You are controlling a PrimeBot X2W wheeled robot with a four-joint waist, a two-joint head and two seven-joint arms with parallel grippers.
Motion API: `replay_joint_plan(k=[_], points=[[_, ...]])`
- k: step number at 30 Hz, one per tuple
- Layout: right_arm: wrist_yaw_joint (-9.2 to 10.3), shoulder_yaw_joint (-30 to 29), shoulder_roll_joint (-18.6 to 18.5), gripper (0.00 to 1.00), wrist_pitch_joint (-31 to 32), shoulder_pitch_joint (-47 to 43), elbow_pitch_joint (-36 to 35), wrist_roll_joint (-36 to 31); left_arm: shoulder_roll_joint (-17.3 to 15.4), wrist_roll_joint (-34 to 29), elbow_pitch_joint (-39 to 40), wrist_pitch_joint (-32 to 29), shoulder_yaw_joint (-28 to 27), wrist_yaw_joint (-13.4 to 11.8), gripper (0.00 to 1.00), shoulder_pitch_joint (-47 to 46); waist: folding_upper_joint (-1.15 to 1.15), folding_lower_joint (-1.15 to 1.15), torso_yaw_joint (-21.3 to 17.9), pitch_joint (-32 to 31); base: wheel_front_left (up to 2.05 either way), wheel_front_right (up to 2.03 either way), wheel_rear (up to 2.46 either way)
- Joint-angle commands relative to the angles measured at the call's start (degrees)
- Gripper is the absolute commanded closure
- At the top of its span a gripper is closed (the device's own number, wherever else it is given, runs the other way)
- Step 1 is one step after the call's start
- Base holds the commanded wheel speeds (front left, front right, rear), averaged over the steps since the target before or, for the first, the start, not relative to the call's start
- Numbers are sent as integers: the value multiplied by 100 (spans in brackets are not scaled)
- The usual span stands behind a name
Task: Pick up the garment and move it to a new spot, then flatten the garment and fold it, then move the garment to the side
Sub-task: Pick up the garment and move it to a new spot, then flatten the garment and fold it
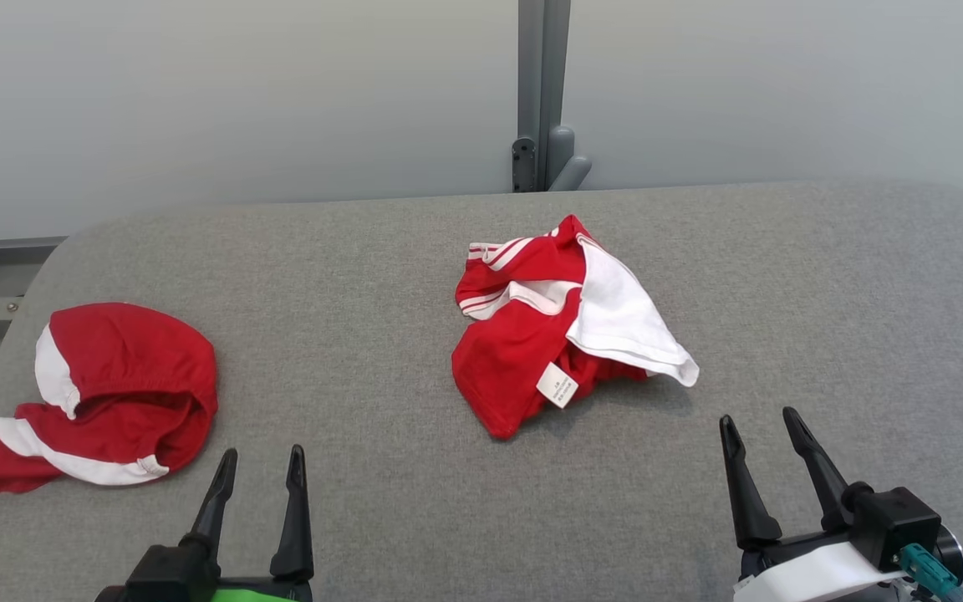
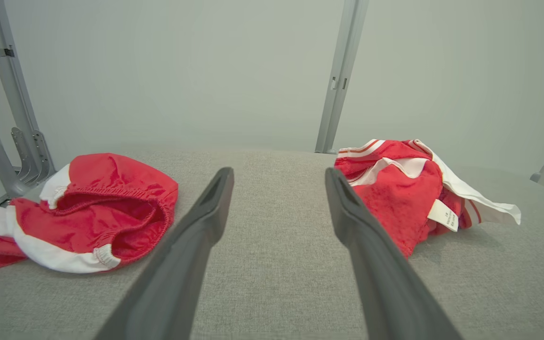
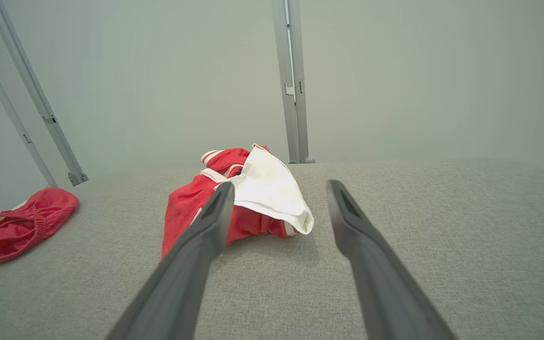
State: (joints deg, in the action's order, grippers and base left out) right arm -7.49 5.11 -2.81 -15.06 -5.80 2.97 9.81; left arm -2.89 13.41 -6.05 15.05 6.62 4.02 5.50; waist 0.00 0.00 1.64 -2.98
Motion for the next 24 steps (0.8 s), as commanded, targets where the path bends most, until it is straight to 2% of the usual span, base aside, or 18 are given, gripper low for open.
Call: replay_joint_plan(k=[1, 14, 24], points=[[0, -31, -15, 0, -23, -102, -14, -50, -3, -83, 35, 12, -13, -52, 0, 145, 0, 0, 12, -27, 0, 0, 0], [0, -50, -14, 0, -23, -168, 80, -36, -2, -184, 124, 12, 43, -247, 0, 343, 0, 0, -3, -87, 0, 0, 0], [0, -14, -14, 0, -23, -130, 107, -15, -1, -217, 66, 13, 155, -280, 0, 329, 0, 0, -46, -106, 0, 0, 0]])
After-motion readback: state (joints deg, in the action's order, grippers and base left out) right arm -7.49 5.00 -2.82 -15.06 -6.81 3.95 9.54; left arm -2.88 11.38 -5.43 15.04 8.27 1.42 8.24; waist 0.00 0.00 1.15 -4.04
